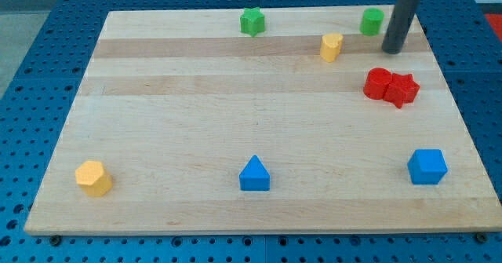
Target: Move the green circle above the yellow hexagon
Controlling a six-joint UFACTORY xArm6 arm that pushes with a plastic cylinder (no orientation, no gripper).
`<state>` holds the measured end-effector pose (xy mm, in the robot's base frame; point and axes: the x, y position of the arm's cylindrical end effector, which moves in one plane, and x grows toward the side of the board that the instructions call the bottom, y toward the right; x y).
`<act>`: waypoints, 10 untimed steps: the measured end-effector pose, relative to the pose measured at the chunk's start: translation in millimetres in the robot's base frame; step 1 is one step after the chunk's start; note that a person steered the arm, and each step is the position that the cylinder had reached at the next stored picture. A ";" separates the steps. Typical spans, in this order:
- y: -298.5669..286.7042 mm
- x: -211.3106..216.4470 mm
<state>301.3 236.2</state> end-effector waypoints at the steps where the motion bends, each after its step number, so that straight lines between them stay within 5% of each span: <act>1: 5.5 -29.0; 6: -31.4 -73.4; 10: -148.4 -73.5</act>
<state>227.8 87.7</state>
